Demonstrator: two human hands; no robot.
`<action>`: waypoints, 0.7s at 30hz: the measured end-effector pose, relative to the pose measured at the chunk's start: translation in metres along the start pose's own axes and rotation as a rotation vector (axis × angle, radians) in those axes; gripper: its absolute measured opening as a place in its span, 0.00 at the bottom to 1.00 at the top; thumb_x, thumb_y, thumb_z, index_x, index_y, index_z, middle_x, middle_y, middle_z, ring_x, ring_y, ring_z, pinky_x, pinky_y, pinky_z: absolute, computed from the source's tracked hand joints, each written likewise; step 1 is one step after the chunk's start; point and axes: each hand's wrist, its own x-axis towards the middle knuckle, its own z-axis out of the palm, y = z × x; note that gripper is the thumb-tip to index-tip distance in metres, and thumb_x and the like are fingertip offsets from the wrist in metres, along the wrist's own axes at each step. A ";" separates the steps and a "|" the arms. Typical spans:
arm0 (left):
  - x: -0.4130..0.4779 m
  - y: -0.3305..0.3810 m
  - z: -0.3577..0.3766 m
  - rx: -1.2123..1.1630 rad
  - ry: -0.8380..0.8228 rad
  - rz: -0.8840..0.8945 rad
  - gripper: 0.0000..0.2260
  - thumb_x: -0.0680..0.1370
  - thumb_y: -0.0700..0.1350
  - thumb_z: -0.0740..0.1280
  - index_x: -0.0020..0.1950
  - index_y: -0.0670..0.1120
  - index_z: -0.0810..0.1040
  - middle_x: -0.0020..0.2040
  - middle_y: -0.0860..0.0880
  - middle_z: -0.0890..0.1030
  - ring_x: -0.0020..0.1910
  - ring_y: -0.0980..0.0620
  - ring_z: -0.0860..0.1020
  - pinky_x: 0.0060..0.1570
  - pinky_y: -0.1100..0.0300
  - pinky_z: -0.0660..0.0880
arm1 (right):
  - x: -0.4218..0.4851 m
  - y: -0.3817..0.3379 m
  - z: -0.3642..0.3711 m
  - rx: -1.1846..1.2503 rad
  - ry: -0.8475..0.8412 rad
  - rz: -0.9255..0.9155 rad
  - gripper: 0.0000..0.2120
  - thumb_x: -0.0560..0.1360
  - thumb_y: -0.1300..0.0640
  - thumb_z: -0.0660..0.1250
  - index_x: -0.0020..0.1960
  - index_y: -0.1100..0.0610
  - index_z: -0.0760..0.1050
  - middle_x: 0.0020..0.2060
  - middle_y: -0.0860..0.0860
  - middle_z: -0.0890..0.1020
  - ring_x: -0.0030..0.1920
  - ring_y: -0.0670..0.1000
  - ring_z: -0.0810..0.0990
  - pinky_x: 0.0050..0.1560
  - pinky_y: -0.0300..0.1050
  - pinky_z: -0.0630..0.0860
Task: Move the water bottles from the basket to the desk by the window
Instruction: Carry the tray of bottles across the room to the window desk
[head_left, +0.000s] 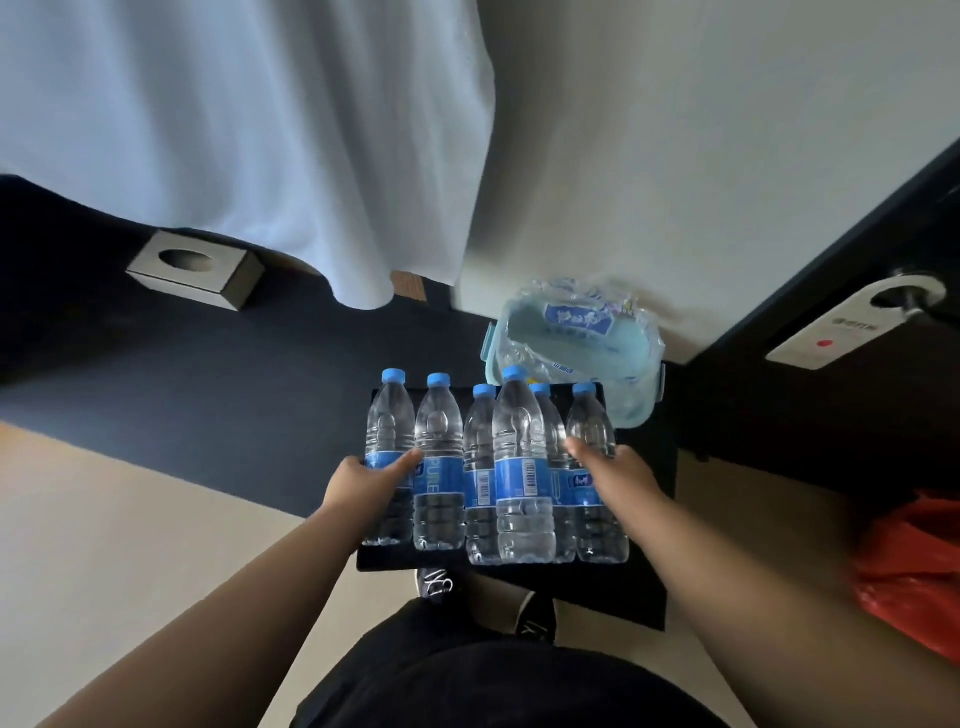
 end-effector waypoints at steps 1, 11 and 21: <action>-0.006 -0.006 0.001 -0.014 0.007 -0.006 0.31 0.64 0.71 0.77 0.51 0.47 0.79 0.42 0.48 0.86 0.38 0.49 0.85 0.31 0.58 0.77 | 0.000 0.002 -0.001 -0.016 -0.015 -0.020 0.38 0.67 0.24 0.70 0.60 0.54 0.75 0.49 0.50 0.81 0.47 0.51 0.81 0.40 0.45 0.72; -0.062 -0.076 -0.001 -0.242 0.101 -0.078 0.36 0.58 0.73 0.77 0.51 0.46 0.81 0.42 0.46 0.87 0.41 0.46 0.86 0.45 0.49 0.84 | -0.015 0.008 0.013 -0.159 -0.135 -0.211 0.35 0.71 0.28 0.71 0.61 0.57 0.75 0.57 0.55 0.82 0.51 0.54 0.80 0.47 0.48 0.73; -0.089 -0.141 -0.046 -0.376 0.231 -0.155 0.30 0.65 0.69 0.78 0.48 0.43 0.81 0.45 0.41 0.86 0.43 0.42 0.86 0.50 0.43 0.84 | -0.050 -0.029 0.079 -0.303 -0.252 -0.321 0.38 0.72 0.29 0.70 0.66 0.59 0.74 0.53 0.52 0.80 0.44 0.48 0.77 0.38 0.44 0.70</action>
